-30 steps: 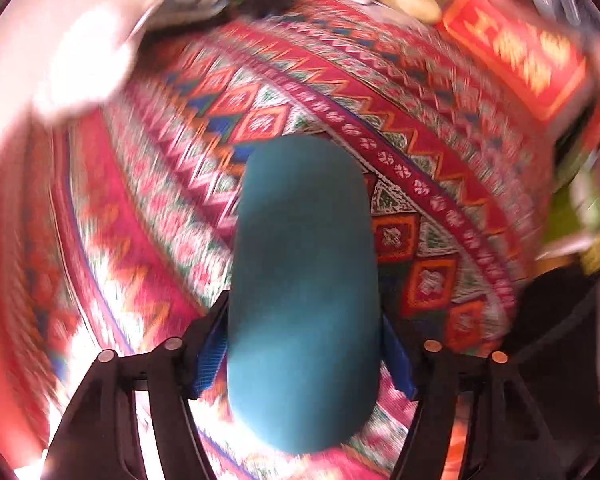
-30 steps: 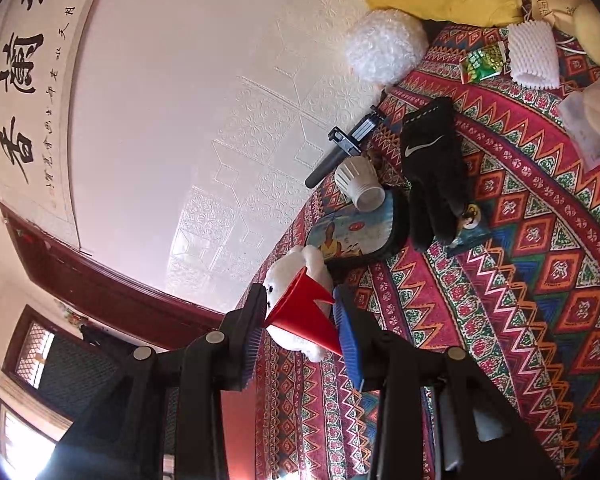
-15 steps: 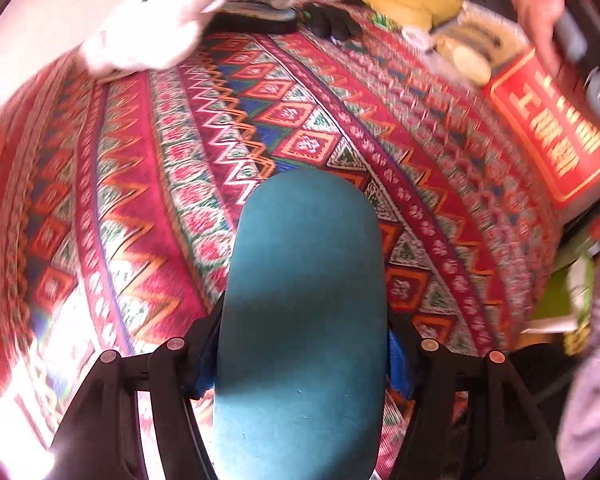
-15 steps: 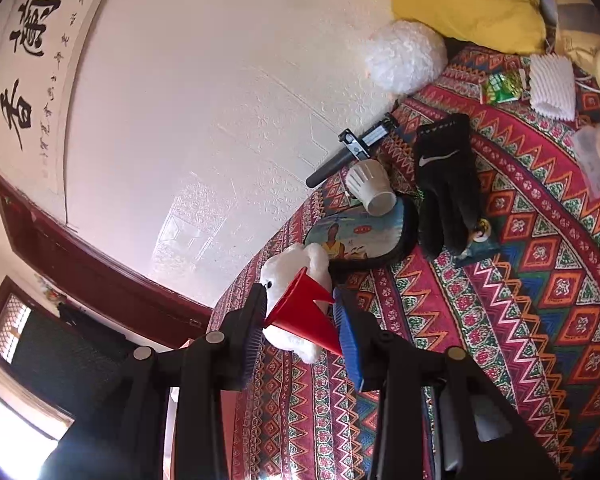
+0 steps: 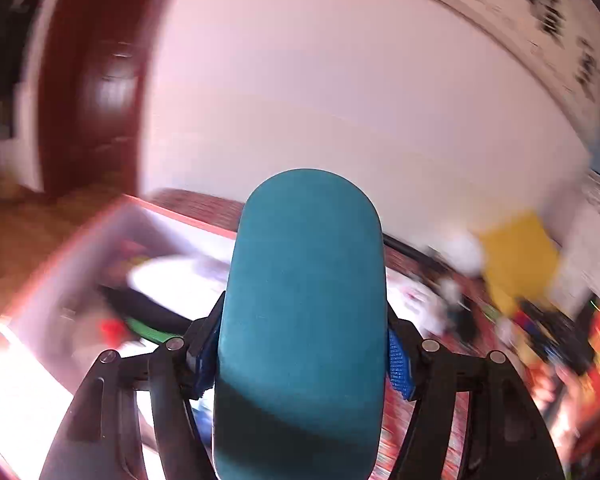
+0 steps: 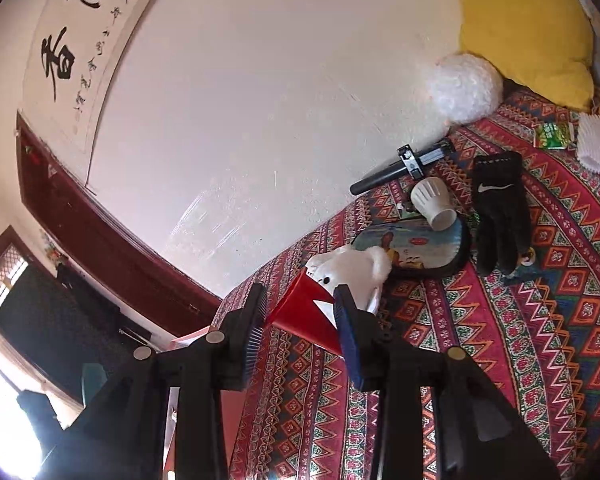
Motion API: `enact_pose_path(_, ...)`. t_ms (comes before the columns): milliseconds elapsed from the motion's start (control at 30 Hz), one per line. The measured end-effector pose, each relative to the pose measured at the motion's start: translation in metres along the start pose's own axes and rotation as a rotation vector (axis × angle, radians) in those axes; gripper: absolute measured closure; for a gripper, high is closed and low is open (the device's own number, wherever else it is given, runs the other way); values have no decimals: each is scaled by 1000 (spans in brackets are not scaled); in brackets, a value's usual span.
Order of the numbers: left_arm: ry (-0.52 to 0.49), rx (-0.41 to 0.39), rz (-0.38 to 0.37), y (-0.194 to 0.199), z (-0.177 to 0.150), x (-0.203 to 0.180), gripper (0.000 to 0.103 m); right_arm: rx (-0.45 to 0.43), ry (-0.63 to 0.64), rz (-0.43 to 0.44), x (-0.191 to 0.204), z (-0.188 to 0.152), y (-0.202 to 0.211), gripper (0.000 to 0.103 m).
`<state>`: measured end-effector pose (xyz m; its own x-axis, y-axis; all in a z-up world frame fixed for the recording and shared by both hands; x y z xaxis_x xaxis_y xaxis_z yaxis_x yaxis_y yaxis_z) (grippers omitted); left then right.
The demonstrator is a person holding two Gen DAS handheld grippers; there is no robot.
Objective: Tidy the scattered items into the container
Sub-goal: 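Drop the teal case into the box with left while right drops the red cone in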
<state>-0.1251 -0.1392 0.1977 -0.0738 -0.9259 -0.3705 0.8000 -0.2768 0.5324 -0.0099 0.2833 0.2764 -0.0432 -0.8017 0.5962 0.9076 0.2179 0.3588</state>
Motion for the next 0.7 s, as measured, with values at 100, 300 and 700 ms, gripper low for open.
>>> enact_pose_path(100,-35,-89,491,-30,17,89,10,18,63,8,25,-6,-6,70)
enact_pose_path(300,244,-111,597,9,1,191,10,84,235,32,88,-32,-26,70)
enact_pose_path(700,480,-244,556,81,7,257,0,297,519,393,307,-157,-93,70)
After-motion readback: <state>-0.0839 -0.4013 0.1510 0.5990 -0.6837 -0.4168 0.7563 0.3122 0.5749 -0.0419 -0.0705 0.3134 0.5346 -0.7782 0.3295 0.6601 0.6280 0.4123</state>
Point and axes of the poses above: each gripper's, at about its wrist camera, not at the fingertips, and y roughly against the way its jaws point, x to its left, z to its top, the point moved 6 cm from there along -y, roughly the way its jaws point, and after that the axes turned 8 degrees about y, right-handed, at the moved point
